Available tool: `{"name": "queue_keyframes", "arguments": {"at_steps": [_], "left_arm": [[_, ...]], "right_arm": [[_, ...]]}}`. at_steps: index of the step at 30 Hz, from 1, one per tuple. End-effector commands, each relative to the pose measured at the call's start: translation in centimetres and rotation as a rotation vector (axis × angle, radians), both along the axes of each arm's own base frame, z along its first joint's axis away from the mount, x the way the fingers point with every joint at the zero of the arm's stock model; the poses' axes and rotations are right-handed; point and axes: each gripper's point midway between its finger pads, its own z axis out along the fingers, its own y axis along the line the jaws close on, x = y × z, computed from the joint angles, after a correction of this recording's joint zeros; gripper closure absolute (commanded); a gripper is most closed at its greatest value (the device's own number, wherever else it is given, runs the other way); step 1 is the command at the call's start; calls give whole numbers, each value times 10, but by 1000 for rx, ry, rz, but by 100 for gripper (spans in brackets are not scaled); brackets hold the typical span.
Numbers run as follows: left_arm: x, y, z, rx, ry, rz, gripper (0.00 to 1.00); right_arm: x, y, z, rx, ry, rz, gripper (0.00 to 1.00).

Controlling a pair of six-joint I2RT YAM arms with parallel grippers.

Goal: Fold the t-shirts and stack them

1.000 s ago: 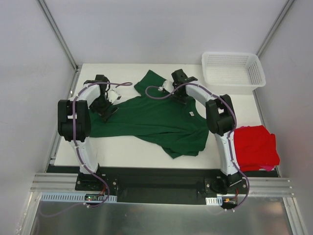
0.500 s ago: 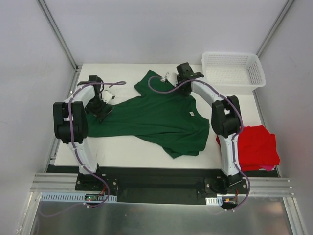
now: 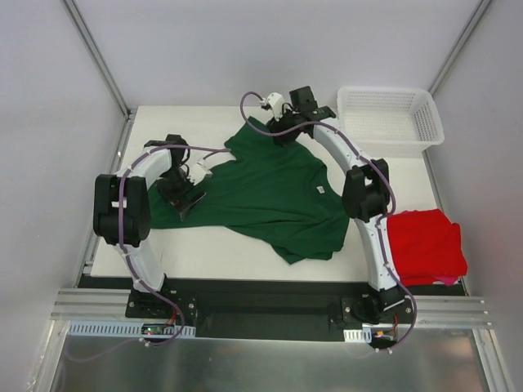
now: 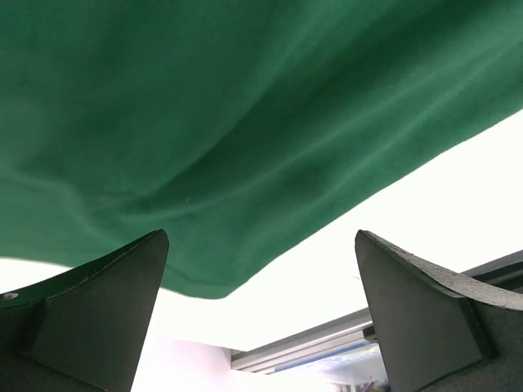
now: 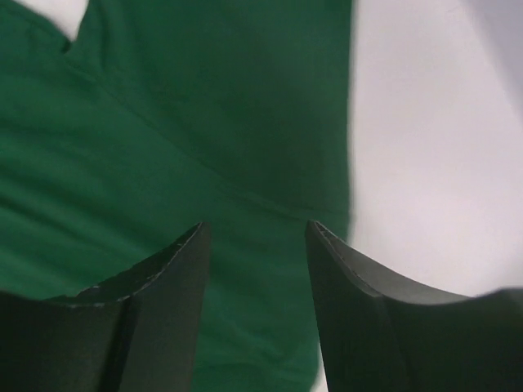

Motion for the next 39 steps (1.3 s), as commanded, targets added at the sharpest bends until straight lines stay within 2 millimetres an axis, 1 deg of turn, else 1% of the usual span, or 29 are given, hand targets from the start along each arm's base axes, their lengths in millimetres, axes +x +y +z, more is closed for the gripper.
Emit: {"name": "queue_keyframes", "arguments": {"at_steps": [1, 3, 4, 7, 9, 10, 11, 13, 14, 16, 18, 20, 21, 22, 27, 28, 32, 33, 35, 36, 37, 38, 39], "left_arm": [[-2, -8, -9, -32, 87, -7, 1], [0, -11, -11, -33, 96, 3, 1], [0, -12, -12, -31, 97, 9, 1], [-6, -18, -16, -30, 115, -8, 1], [-9, -23, -17, -31, 123, -20, 1], [-13, -25, -19, -33, 134, -18, 1], [-17, -27, -20, -37, 142, -23, 1], [-25, -30, -22, -41, 160, -29, 1], [-27, -30, -22, -42, 165, -30, 1], [-36, -28, -23, -42, 179, -34, 0], [-43, -28, -24, -44, 195, -45, 1], [-53, -26, -28, -42, 221, -50, 1], [-55, -26, -28, -43, 227, -53, 1], [-59, -26, -29, -44, 233, -56, 1], [-65, -23, -27, -36, 239, -62, 1], [-66, -22, -26, -35, 233, -72, 1], [-72, -15, -19, -11, 221, -110, 1], [-71, -14, -17, -6, 211, -115, 1], [-58, -15, -8, -8, 171, -113, 1], [-52, -20, -1, -29, 157, -107, 1], [-32, -25, 19, -45, 102, -95, 1], [-21, -30, 29, -64, 62, -88, 1], [-9, -37, 40, -95, 27, -81, 1]], "right_arm": [[-43, 22, -37, 106, 280, 22, 47], [-51, 22, -46, 117, 339, 9, 47], [-56, 19, -56, 105, 369, 2, 46], [-63, 13, -71, 78, 410, -3, 47], [-61, 11, -74, 61, 404, -13, 47], [-64, 8, -81, 42, 425, -11, 46], [-61, 9, -77, 39, 416, -7, 46], [-67, 4, -82, 10, 452, -7, 46], [-68, 2, -89, -8, 462, 4, 46], [-66, -7, -93, -49, 452, -18, 46], [-62, -12, -94, -50, 448, -48, 46], [-51, -15, -92, -52, 410, -84, 46], [-47, -21, -96, -71, 409, -126, 46], [-43, -21, -92, -69, 399, -134, 46], [-38, -28, -97, -95, 385, -193, 45], [-36, -29, -94, -96, 375, -200, 45], [-34, -29, -97, -118, 363, -213, 45], [-36, -27, -96, -124, 359, -206, 45], [-35, -26, -83, -130, 327, -182, 45], [-37, -24, -75, -145, 307, -163, 45], [-42, -27, -65, -171, 294, -142, 45], [-41, -32, -42, -201, 234, -123, 45], [-50, -40, -31, -222, 243, -122, 45]]}}
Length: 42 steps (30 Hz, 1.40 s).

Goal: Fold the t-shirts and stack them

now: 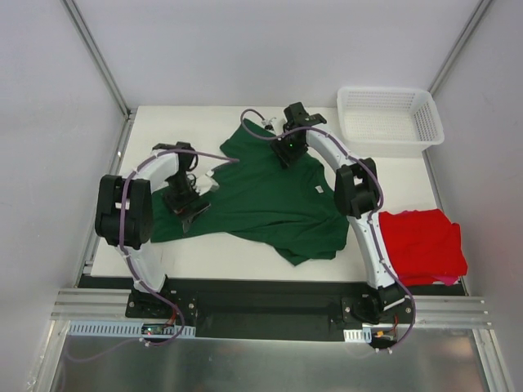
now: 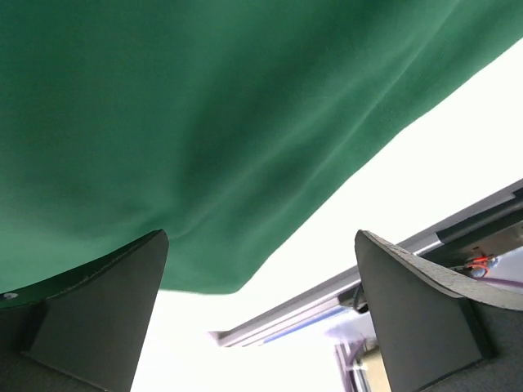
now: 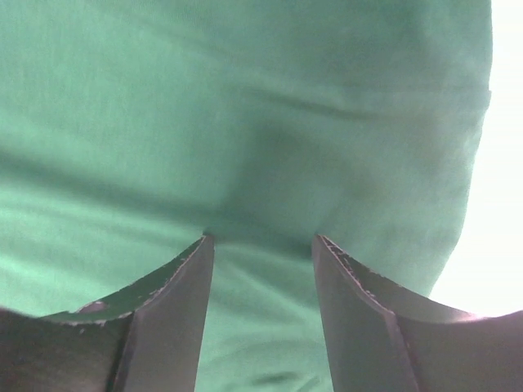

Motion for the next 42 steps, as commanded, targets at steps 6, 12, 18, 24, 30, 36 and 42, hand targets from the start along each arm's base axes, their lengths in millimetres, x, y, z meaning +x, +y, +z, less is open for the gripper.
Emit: {"name": "queue_keyframes", "arguments": {"at_steps": [6, 12, 18, 24, 30, 36, 42], "left_arm": [[165, -60, 126, -223, -445, 135, 1], [225, -127, 118, -344, -494, 40, 1], [203, -190, 51, -385, -334, -117, 1], [197, -214, 19, -406, -296, -232, 1], [212, -211, -13, -319, -341, -374, 1], [256, -183, -52, -81, -454, -569, 1], [306, -175, -46, 48, -635, -704, 1]], "right_arm": [[-109, -53, 113, -70, 129, 58, 43], [-186, -85, 110, -119, 286, 148, 43], [-235, -110, 120, -176, 455, 302, 43], [-237, -109, 147, -122, 428, 311, 42], [-237, -109, 151, -120, 430, 291, 41], [-239, -110, 154, -123, 439, 298, 40], [-252, -115, 150, -144, 532, 321, 40]]}}
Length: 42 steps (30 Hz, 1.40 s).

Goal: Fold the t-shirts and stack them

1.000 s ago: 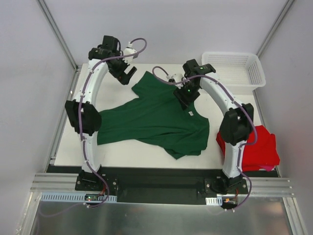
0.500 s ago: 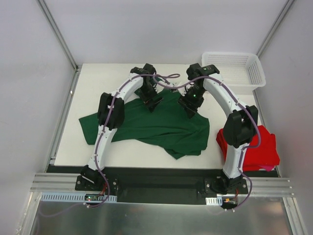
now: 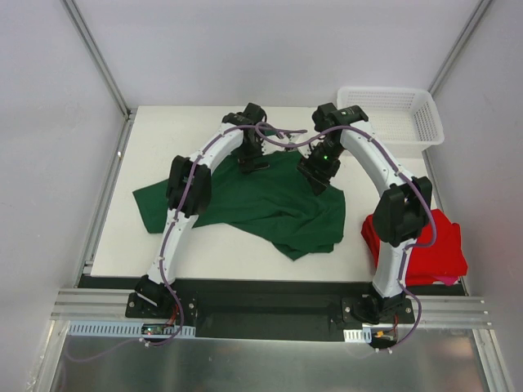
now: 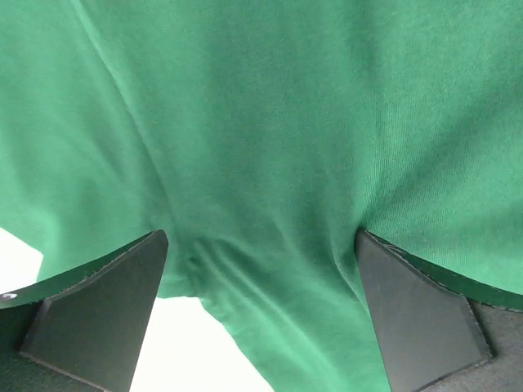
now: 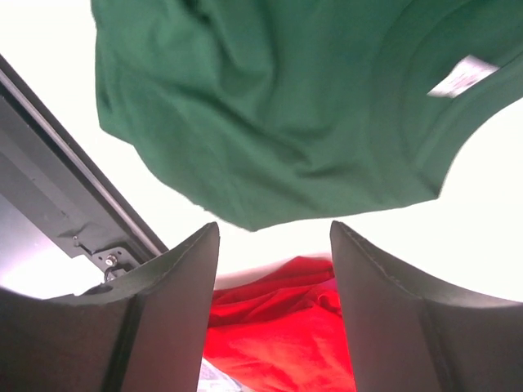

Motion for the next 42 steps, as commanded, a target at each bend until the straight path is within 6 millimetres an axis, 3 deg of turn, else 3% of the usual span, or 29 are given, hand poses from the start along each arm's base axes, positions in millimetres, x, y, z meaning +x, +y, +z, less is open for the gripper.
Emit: {"name": "queue_keyframes", "arguments": {"at_steps": [1, 7, 12, 15, 18, 19, 21, 22, 24, 25, 27, 28, 29, 31, 33, 35, 38, 42], "left_arm": [[58, 23, -33, 192, -217, -111, 1], [94, 44, -24, 304, -432, -98, 1], [106, 67, -9, 373, -512, -67, 1], [123, 81, 12, 418, -608, -59, 1], [139, 95, 52, 442, -702, -7, 1], [141, 95, 76, 419, -739, 16, 1], [135, 93, 97, 367, -759, 45, 1], [129, 91, 129, 326, -798, 60, 1], [114, 82, 133, 233, -769, 73, 1], [103, 81, 152, 190, -768, 83, 1], [75, 66, 147, 34, -633, 100, 1], [64, 61, 166, -36, -606, 111, 1], [50, 46, 162, -140, -530, 106, 1], [31, 39, 158, -188, -454, 114, 1], [24, 40, 141, -196, -391, 153, 1], [17, 48, 109, -152, -293, 204, 1], [5, 73, 80, -124, -165, 313, 1], [-11, 121, 68, -94, -82, 445, 1]], "right_arm": [[-70, -28, 24, -92, 274, 33, 39], [-70, -29, 19, -106, 288, 40, 39], [-64, -20, -4, -99, 257, 43, 39], [-60, -18, -28, -127, 195, 118, 38], [-47, -9, -43, -136, 78, 177, 38], [-45, -2, -48, -115, 54, 186, 38], [-45, 8, -46, -77, 40, 173, 37], [-44, 19, -46, -25, 33, 172, 37], [-44, 31, -45, 33, 18, 165, 38], [-38, 42, -42, 77, -24, 157, 38], [-34, 52, -42, 111, -50, 151, 37], [-30, 63, -39, 150, -69, 142, 38], [-28, 68, -37, 169, -83, 143, 38], [-24, 83, -37, 204, -114, 158, 38], [-29, 90, -47, 210, -106, 179, 39], [-27, 104, -59, 220, -133, 204, 41], [-29, 123, -70, 230, -160, 239, 43], [-31, 143, -77, 243, -148, 252, 49]]}}
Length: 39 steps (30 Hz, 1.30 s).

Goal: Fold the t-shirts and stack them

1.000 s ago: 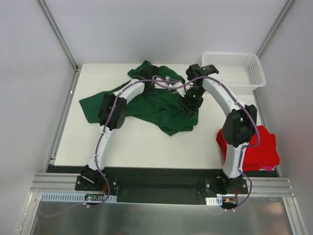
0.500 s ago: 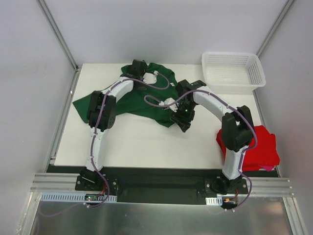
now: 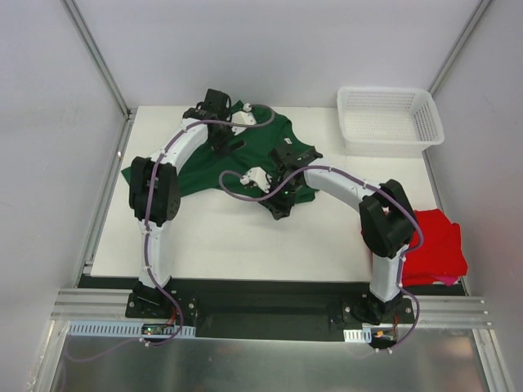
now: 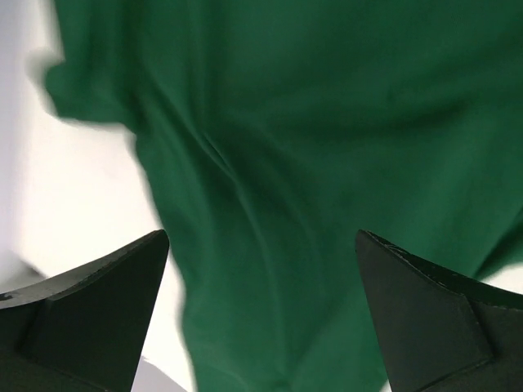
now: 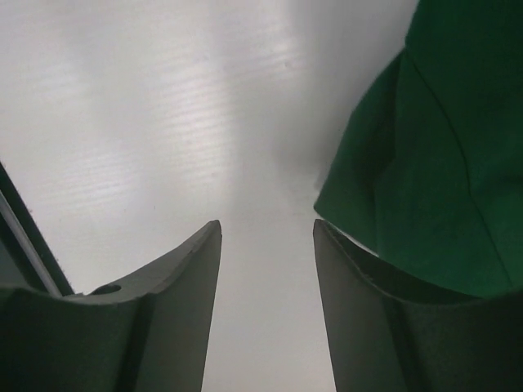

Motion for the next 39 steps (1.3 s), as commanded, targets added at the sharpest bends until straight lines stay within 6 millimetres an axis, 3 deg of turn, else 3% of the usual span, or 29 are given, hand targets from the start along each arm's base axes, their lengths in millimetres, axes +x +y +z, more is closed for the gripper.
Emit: {"name": "queue_keyframes", "arguments": {"at_steps": [1, 2, 5, 8, 9, 17, 27, 30, 31, 32, 35, 38, 39], "left_arm": [[-47, 59, -38, -25, 249, 183, 1], [-50, 74, -38, -25, 257, 215, 1], [-66, 95, -33, -24, 275, 261, 1], [-83, 102, -28, -24, 284, 281, 1], [-87, 103, -20, -30, 272, 281, 1], [-111, 107, -22, -27, 300, 315, 1], [-114, 111, -16, -21, 284, 332, 1], [-117, 111, -18, -18, 289, 334, 1], [-118, 112, -18, -17, 291, 336, 1], [-118, 112, -19, -17, 294, 338, 1], [-120, 111, -24, -23, 309, 347, 1], [-122, 111, -28, -21, 323, 351, 1], [-121, 110, -28, -23, 324, 352, 1]], "right_arm": [[6, 33, 2, 80, -30, 15, 50], [7, 33, 1, 77, -36, 17, 51], [15, 34, -7, 54, -79, 7, 52], [23, 29, -12, 3, -131, 17, 53], [25, 27, -12, -12, -148, 18, 53], [33, 6, -24, -146, -175, 50, 52], [26, -7, -57, -263, -113, 87, 52], [28, -5, -53, -261, -111, 88, 71], [29, -3, -50, -255, -117, 89, 88], [30, -1, -46, -245, -125, 89, 95], [31, 4, -27, -221, -125, 85, 99], [21, 12, -1, -170, -70, 103, 99], [8, 12, 5, -158, -7, 115, 99]]}}
